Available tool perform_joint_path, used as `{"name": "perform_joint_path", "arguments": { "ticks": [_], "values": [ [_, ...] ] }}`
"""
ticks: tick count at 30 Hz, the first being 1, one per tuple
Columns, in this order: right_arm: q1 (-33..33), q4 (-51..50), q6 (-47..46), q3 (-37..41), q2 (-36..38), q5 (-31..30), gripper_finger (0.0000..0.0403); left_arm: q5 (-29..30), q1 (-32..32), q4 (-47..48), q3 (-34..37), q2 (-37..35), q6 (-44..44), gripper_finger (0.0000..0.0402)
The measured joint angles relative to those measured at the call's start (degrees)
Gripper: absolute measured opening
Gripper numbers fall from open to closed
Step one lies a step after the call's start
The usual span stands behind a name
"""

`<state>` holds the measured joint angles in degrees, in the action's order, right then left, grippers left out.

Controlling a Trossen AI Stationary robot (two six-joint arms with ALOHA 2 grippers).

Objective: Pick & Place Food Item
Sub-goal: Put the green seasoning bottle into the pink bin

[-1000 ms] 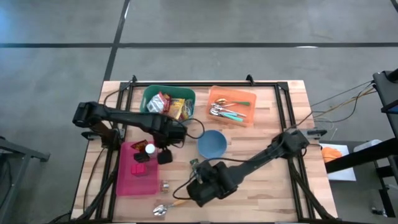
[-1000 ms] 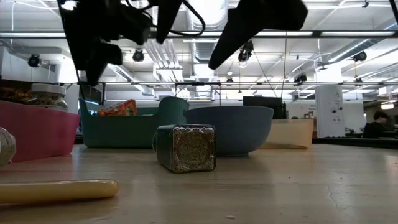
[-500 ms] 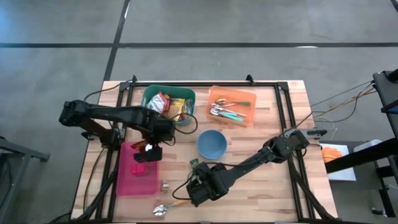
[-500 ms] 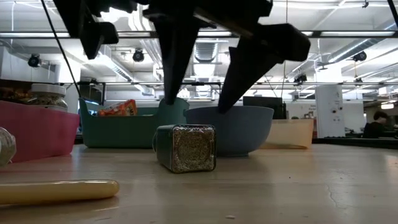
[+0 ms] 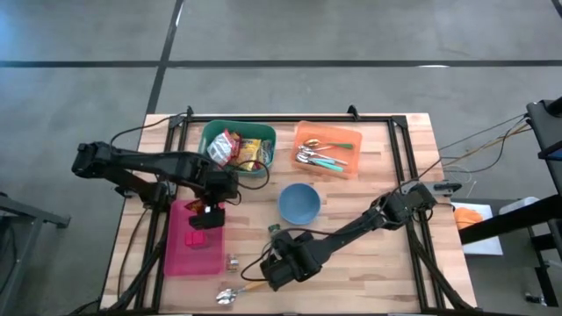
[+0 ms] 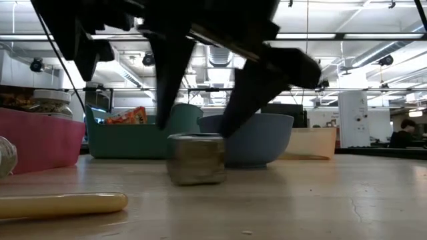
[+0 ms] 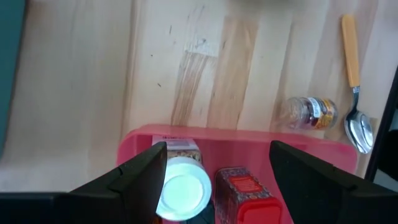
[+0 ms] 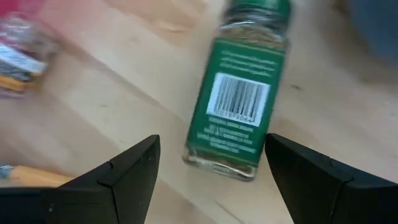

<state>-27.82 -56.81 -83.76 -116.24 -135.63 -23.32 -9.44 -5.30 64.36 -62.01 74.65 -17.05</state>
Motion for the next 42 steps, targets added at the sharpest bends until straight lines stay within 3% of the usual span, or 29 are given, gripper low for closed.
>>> {"name": "perform_joint_path", "arguments": {
  "ticks": [4,20,29,36,42],
  "values": [
    [0.34,4.39,0.83,1.80,-0.14,0.51,0.0286,-0.16,0.00,-1.27,1.50,-0.48,-1.27,0.0287],
    [2.13,4.85,-2.88,4.62,-0.24,0.84,0.0284,-0.14,0.02,-2.27,2.35,-0.63,-2.51,0.0287],
    [2.37,4.85,-5.20,6.11,-0.13,0.73,0.0192,-0.13,0.02,-3.23,2.36,-0.63,-2.51,0.0287],
    [2.31,4.63,-3.33,5.77,0.07,1.38,0.0192,0.01,-0.02,-3.77,2.35,-0.63,-2.48,0.0287],
    [2.07,4.71,6.24,2.26,1.11,5.42,0.0192,0.03,-0.22,-5.07,2.35,-0.65,-0.44,0.0287]
  ]
}}
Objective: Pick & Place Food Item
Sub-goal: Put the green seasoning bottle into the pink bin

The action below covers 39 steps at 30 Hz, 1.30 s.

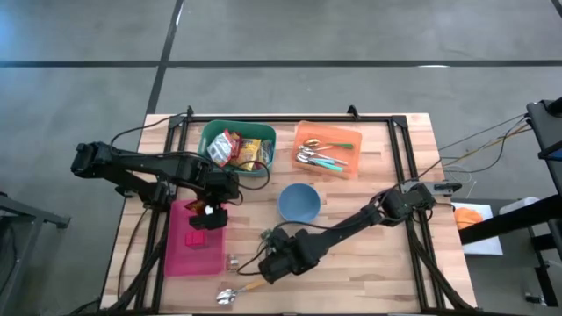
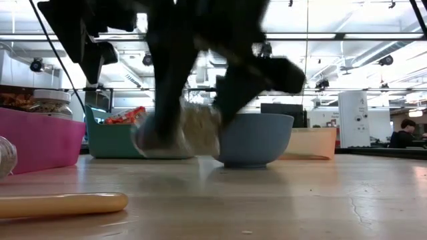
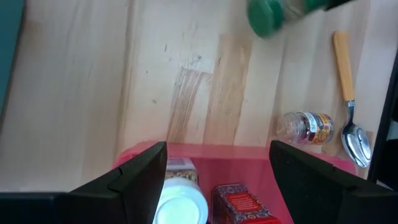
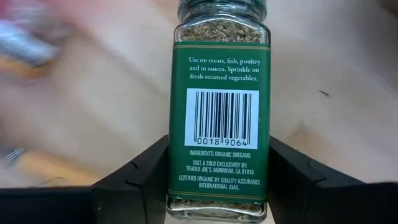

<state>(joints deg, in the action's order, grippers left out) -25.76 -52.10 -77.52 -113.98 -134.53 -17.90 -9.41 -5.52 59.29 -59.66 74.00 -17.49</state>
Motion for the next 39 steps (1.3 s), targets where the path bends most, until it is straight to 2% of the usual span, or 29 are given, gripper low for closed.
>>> {"name": "perform_joint_path", "arguments": {
  "ticks": [7,12,19,25,32,39],
  "values": [
    [-0.11,-1.75,10.23,-7.61,1.37,2.40,0.0192,-0.65,-1.39,-3.86,-0.44,-0.03,4.44,0.0287],
    [-0.13,-10.40,15.04,-13.33,2.34,3.27,0.0192,-0.42,-2.71,-8.45,-3.94,-0.49,8.56,0.0287],
    [-0.05,-21.42,17.13,-19.54,6.16,-1.22,0.0192,0.90,-3.08,-19.46,-7.08,-4.69,17.79,0.0287],
    [-0.10,-23.75,18.90,-19.64,14.02,-5.78,0.0192,1.08,-3.34,-32.39,-7.08,-8.33,24.69,0.0287],
    [-0.10,-22.97,23.03,-19.29,24.21,-6.45,0.0192,2.35,-3.34,-48.57,-6.80,-8.23,29.72,0.0287],
    [-0.11,-20.73,27.81,-18.74,29.19,-5.45,0.0192,6.32,-3.85,-55.13,-6.86,-6.24,36.34,0.0287]
  ]
}}
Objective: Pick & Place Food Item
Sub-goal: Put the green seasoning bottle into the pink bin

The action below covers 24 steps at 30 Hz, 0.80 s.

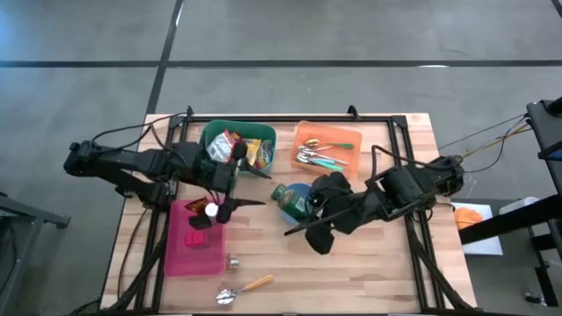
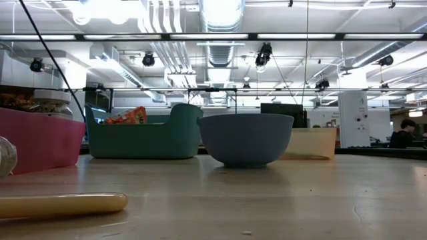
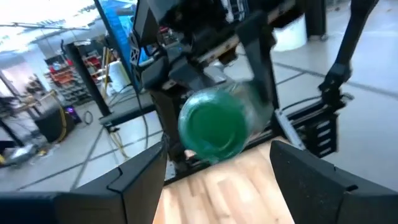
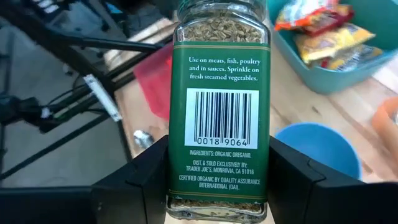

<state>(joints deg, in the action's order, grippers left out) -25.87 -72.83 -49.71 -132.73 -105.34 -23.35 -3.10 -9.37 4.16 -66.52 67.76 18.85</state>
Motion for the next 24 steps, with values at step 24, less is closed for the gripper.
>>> {"name": "perform_joint_path", "arguments": {
  "ticks": [24],
  "values": [
    [3.00,3.82,2.40,1.91,0.26,12.51,0.0192,1.53,-3.57,-3.15,0.07,3.30,28.51,0.0287]
  ]
}}
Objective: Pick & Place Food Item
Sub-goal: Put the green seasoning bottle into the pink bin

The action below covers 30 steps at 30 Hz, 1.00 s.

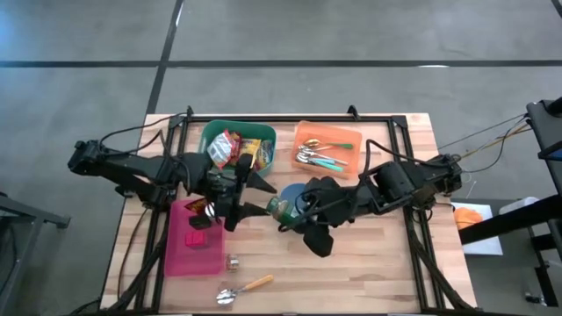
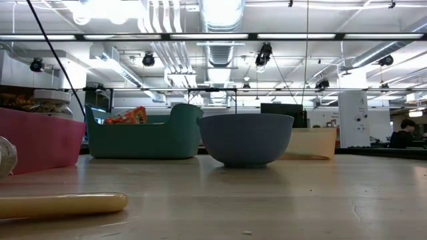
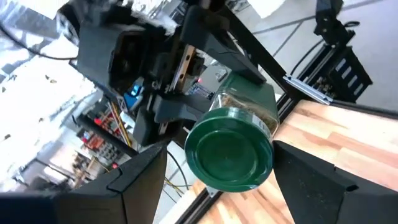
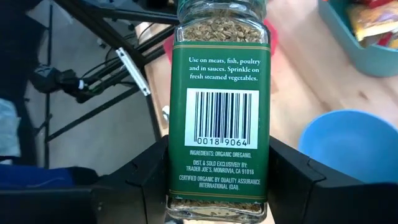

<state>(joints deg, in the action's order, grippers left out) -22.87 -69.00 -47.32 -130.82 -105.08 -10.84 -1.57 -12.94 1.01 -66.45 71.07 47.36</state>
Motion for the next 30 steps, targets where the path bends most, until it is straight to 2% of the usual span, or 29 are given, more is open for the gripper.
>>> {"name": "perform_joint_path", "arguments": {
  "ticks": [9,25,30],
  "values": [
    [0.76,2.53,-1.80,0.56,0.00,3.46,0.0192,-2.50,-1.32,-0.01,0.02,0.00,2.32,0.0287],
    [0.83,8.28,-2.74,2.75,-0.11,6.04,0.0192,-2.51,-2.57,0.08,0.08,-0.07,3.86,0.0286],
    [0.89,9.91,-3.56,4.67,-0.02,6.79,0.0192,-3.06,-2.63,0.69,0.12,0.02,3.78,0.0252]
  ]
}}
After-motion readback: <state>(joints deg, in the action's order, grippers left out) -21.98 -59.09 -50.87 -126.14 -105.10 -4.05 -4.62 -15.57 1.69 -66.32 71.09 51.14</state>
